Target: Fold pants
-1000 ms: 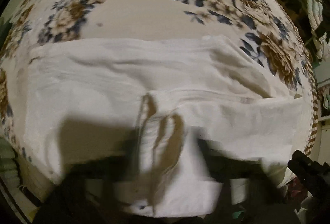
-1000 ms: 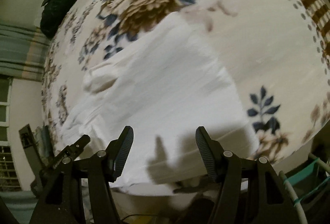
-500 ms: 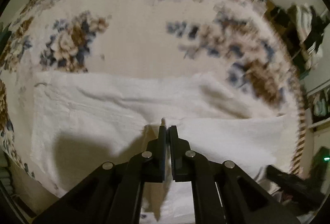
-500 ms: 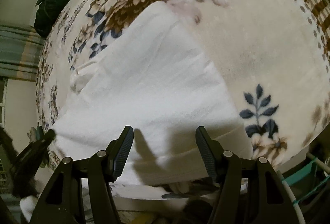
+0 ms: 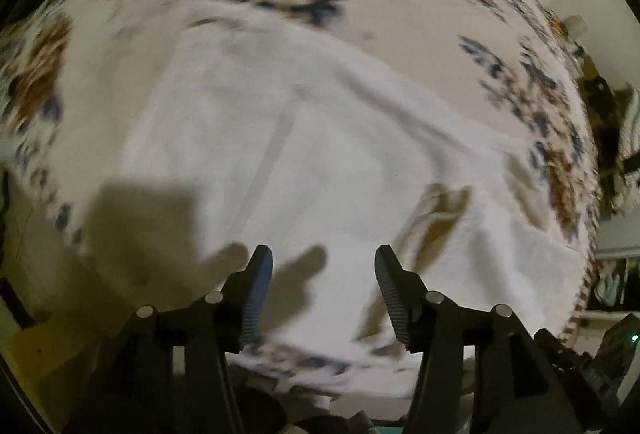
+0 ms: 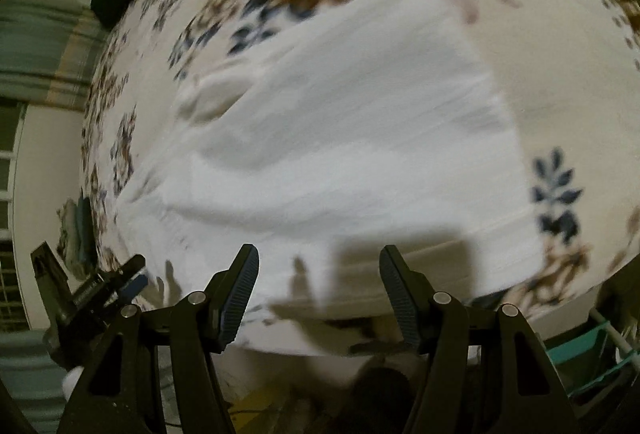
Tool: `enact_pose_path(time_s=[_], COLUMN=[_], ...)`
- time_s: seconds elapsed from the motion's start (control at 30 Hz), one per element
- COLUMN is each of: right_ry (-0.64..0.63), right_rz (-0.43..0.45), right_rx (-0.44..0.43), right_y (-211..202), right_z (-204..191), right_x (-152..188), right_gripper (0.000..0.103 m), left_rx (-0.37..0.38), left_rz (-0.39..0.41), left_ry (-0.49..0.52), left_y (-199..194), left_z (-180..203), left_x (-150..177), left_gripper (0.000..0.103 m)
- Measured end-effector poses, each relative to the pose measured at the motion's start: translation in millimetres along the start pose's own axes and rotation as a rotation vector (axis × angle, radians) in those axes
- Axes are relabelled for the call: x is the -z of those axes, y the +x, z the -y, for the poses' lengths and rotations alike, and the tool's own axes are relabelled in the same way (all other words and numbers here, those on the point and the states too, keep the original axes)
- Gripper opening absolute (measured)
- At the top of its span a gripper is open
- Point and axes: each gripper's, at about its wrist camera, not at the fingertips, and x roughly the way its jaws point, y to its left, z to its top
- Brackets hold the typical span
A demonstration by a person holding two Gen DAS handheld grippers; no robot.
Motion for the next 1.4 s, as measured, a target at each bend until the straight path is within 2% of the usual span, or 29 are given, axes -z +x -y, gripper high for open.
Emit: enact_pose_path(time_s=[0.1, 0.17, 0.23, 0.37, 0.43, 0.67, 0.7, 0.73, 0.77, 0.8, 0.9, 0.97, 1.03, 1.13, 1.27, 1.4], right_ry=[0.023, 0.023, 0.011, 0.002, -0.010, -0.007, -0.003, -0.004, -0.007, -0.016, -0.071, -0.112, -0.141, -0.169, -0.169, -0.113], right_rz=[-0.060, -0.062, -0.053, -0.052, -0.052, -0.049, -0.046, -0.039, -0.031, -0.018, 0.010, 0.036, 0.055, 0.071, 0.096, 0.107], right_rx=[-0.013, -0.007, -0.002, 0.008, 0.021, 0.035, 0.038, 0.058, 0.079, 0.114, 0.306, 0.400, 0.447, 0.473, 0.426, 0.372], right_y=[27.1, 37.1, 42.6, 48.0, 49.8, 49.3, 49.6, 49.5, 49.0, 48.3, 47.4, 44.6, 40.1, 30.2, 3.7, -27.1], right_z=[-17.6, -24.9, -29.8, -31.1, -32.6, -30.3, -30.5, -31.5, -32.4, -33.8, -40.8, -44.0, -44.8, -42.0, -28.0, 4.9], right_x=[6.4, 7.8, 7.2, 1.4, -2.7, -16.6, -17.4, -19.2, -19.7, -20.6, -22.2, -21.9, -21.7, -22.5, -27.3, -34.7], right_gripper=[0.065, 0.065, 0.065, 0.065, 0.065, 0.065, 0.065, 0.065, 0.065, 0.065, 0.067, 0.085, 0.086, 0.098, 0.098, 0.098], left_rx=[-0.024, 0.045, 0.128, 0.261, 0.322, 0.365, 0.365, 0.366, 0.363, 0.336, 0.231, 0.176, 0.136, 0.116, 0.100, 0.104], left_rz=[-0.004, -0.004, 0.037, 0.112, 0.182, 0.302, 0.322, 0.333, 0.340, 0.363, 0.447, 0.501, 0.532, 0.578, 0.626, 0.648], left_ry=[-0.083, -0.211, -0.323, -0.469, -0.554, -0.566, -0.560, -0.545, -0.515, -0.477, -0.313, -0.202, -0.109, 0.019, 0.158, 0.309], left_y=[2.3, 5.9, 10.7, 34.8, 38.9, 48.9, 47.9, 46.2, 42.4, 34.0, -3.6, -32.4, -55.7, -89.2, -121.0, -142.1], left_z=[-36.3, -68.8, -95.3, -128.2, -138.9, -137.7, -136.2, -133.9, -130.1, -124.4, -89.9, -63.6, -38.3, 3.9, 55.2, 113.9], left_x=[10.1, 15.9, 22.5, 24.6, 21.8, -3.9, -6.2, -8.0, -10.9, -12.6, -16.8, -14.9, -10.9, -7.8, 4.2, 28.7], left_gripper=[0.051, 0.057, 0.061, 0.061, 0.061, 0.060, 0.055, 0.032, 0.027, 0.025, 0.022, 0.022, 0.021, 0.021, 0.021, 0.020])
